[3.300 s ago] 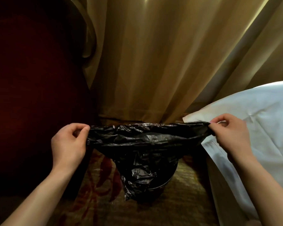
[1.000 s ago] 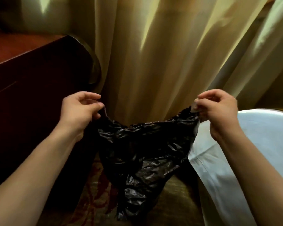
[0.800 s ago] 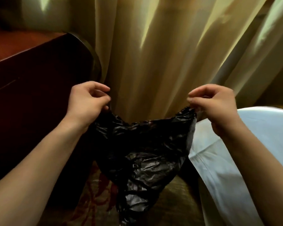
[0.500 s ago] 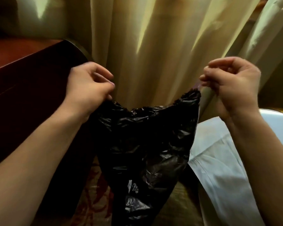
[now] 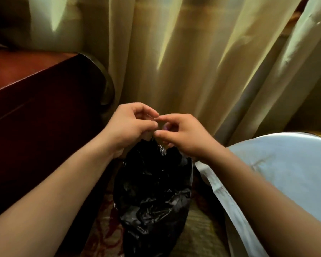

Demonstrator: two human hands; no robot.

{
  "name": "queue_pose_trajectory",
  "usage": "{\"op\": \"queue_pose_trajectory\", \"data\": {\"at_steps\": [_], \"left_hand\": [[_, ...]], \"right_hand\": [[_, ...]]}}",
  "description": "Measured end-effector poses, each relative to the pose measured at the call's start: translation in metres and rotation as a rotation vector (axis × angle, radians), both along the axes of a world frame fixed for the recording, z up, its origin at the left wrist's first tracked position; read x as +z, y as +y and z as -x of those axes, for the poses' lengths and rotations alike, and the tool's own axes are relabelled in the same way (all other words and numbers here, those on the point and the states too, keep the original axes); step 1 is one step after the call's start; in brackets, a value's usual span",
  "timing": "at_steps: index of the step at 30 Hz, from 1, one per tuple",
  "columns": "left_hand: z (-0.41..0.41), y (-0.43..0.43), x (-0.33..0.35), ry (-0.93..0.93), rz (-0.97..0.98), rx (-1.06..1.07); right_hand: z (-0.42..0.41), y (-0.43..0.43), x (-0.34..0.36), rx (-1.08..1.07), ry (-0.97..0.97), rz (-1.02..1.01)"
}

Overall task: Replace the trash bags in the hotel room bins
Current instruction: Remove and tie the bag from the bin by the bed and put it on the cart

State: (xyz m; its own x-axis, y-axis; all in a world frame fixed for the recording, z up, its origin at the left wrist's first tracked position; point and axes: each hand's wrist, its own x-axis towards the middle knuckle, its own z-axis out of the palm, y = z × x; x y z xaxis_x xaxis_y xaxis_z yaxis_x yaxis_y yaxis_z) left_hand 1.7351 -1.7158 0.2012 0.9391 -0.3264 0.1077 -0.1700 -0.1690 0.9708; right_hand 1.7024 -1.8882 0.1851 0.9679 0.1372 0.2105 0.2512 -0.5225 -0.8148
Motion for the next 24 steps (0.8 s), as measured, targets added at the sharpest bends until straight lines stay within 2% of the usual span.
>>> {"op": "queue_pose_trajectory", "data": {"at_steps": [4, 8, 10, 13, 15, 17, 20, 22, 24], "left_hand": [[-0.002, 0.006, -0.011, -0.107, 0.063, 0.035], [0.004, 0.014, -0.041, -0.070, 0.163, 0.035], [0.007, 0.016, -0.066, -0.103, 0.065, -0.004], [0.010, 0.020, -0.098, -0.156, -0.200, 0.019], [0.012, 0.021, -0.099, -0.148, -0.210, 0.054], [0.012, 0.017, -0.088, -0.208, -0.126, 0.081], [0.008, 0.004, -0.068, -0.371, -0.206, 0.054], [0.008, -0.005, -0.057, -0.267, -0.110, -0.095], [0.007, -0.008, -0.052, -0.193, 0.022, -0.107]], "right_hand": [[-0.011, 0.007, -0.001, -0.039, -0.006, 0.026], [-0.010, 0.011, 0.000, -0.063, 0.015, -0.067], [-0.011, 0.011, 0.005, -0.133, -0.024, -0.165], [-0.018, -0.004, 0.014, -0.292, -0.107, -0.345], [-0.018, -0.011, 0.016, -0.328, -0.106, -0.410], [-0.012, -0.007, 0.013, -0.268, -0.049, -0.357], [-0.004, 0.004, 0.012, -0.141, 0.009, -0.258], [-0.003, 0.005, 0.017, -0.104, -0.014, -0.253], [-0.001, 0.002, 0.021, -0.096, -0.036, -0.249]]}}
